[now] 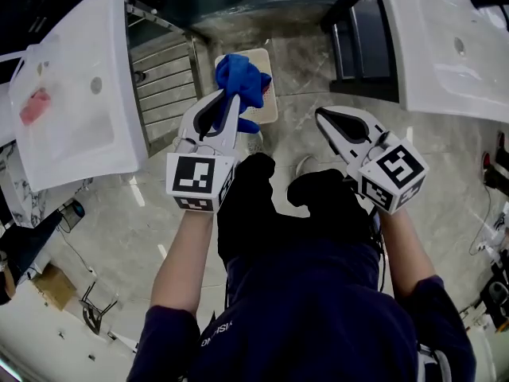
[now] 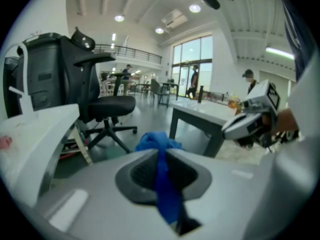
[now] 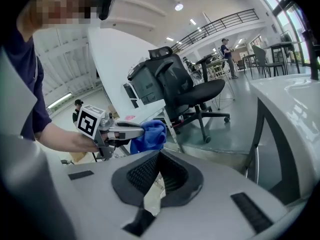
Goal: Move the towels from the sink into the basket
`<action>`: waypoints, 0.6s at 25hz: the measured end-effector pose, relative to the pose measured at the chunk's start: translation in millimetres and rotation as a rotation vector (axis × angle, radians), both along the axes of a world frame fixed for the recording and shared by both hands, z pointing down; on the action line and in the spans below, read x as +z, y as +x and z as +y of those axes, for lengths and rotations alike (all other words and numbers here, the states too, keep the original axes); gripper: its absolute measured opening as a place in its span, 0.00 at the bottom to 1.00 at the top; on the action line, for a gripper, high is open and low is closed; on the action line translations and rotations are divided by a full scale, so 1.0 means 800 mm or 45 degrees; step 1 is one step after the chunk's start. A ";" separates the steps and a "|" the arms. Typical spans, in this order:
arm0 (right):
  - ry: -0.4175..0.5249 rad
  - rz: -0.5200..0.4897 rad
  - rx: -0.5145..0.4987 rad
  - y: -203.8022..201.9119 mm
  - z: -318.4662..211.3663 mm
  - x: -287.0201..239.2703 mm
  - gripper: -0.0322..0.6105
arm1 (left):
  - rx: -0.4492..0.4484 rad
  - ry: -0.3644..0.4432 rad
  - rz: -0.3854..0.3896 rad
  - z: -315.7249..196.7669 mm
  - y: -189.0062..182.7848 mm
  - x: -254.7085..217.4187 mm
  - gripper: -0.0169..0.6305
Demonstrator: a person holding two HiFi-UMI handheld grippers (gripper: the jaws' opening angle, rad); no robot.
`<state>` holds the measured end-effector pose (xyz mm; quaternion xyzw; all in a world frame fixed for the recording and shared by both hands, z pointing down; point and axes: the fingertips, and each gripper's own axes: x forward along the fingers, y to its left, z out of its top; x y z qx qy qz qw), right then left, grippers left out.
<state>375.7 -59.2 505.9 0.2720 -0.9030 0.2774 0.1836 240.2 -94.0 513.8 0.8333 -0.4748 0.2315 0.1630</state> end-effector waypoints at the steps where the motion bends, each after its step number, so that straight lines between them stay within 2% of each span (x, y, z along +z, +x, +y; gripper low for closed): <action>1: 0.000 -0.001 0.001 -0.002 0.000 0.008 0.06 | -0.003 -0.002 -0.001 0.001 -0.002 0.009 0.10; 15: 0.014 0.004 -0.037 -0.044 -0.003 0.136 0.06 | -0.033 -0.022 -0.008 0.005 -0.045 0.157 0.10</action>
